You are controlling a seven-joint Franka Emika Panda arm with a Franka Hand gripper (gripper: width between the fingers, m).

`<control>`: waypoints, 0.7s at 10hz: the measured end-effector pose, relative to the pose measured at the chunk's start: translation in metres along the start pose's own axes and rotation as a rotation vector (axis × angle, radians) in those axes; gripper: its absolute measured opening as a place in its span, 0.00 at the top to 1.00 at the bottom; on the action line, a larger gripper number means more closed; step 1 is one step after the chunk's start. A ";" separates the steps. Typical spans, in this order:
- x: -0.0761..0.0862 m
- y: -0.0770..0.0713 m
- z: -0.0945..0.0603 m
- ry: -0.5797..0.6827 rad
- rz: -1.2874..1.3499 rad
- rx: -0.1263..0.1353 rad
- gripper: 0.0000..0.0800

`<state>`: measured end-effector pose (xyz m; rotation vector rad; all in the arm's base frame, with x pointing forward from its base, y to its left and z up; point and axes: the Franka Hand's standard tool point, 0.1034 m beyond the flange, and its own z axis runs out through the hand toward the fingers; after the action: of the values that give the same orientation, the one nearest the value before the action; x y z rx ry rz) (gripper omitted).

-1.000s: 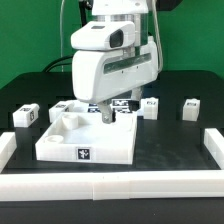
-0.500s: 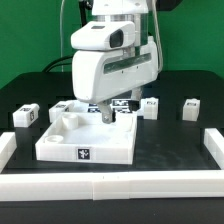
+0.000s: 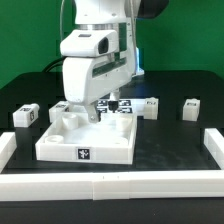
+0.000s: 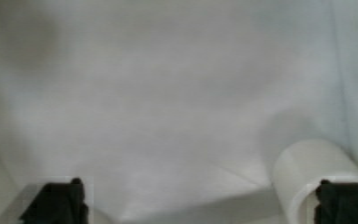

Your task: Assemble one leg

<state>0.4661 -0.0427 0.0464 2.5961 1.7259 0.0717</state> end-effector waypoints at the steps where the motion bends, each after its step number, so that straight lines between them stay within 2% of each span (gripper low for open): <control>1: -0.002 0.000 0.000 0.001 -0.031 -0.002 0.19; 6: -0.006 -0.003 0.002 -0.001 -0.066 0.002 0.19; 7: -0.014 -0.016 0.004 -0.001 -0.093 0.006 0.19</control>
Offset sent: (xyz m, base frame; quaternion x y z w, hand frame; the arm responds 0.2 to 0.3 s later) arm 0.0000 0.0000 0.0000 0.0000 0.0000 0.0000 1.0000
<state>0.4462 -0.0490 0.0412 2.5144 1.8468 0.0630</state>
